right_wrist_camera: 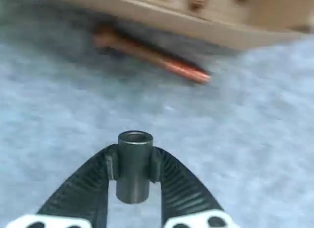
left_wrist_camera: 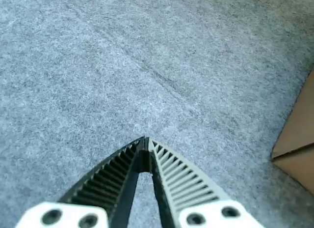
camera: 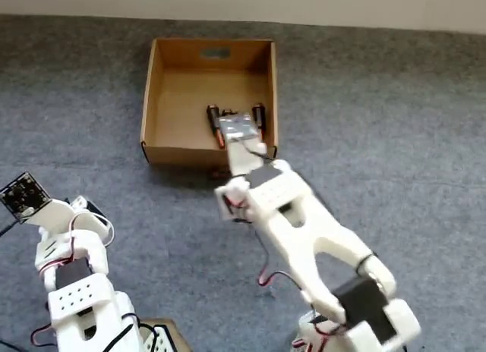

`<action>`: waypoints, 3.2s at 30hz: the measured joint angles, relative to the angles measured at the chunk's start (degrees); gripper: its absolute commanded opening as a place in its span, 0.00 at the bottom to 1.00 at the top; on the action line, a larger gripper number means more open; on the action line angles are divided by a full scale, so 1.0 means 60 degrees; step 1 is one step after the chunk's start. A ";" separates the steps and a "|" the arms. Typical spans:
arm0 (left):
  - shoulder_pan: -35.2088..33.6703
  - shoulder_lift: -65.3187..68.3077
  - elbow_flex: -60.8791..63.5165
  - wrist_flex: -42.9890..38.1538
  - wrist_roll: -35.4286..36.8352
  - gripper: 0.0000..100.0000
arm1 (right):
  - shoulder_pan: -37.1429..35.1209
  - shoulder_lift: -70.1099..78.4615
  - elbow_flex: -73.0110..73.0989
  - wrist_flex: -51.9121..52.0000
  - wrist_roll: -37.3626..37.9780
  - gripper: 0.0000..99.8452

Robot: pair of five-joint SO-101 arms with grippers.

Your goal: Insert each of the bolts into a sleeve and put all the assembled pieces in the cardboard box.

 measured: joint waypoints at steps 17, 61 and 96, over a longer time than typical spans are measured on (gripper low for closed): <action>0.0000 0.0000 0.0000 0.0000 0.0000 0.01 | 0.3267 0.0073 0.1861 0.0000 0.3033 0.19; 0.4513 0.4161 -0.5260 0.4571 -0.3839 0.07 | 0.4029 -0.6974 0.5260 -0.1875 0.1495 0.00; 0.8864 0.9773 -0.7722 0.2989 0.5436 0.20 | 0.4029 -0.6989 0.5978 -0.2183 0.1289 0.01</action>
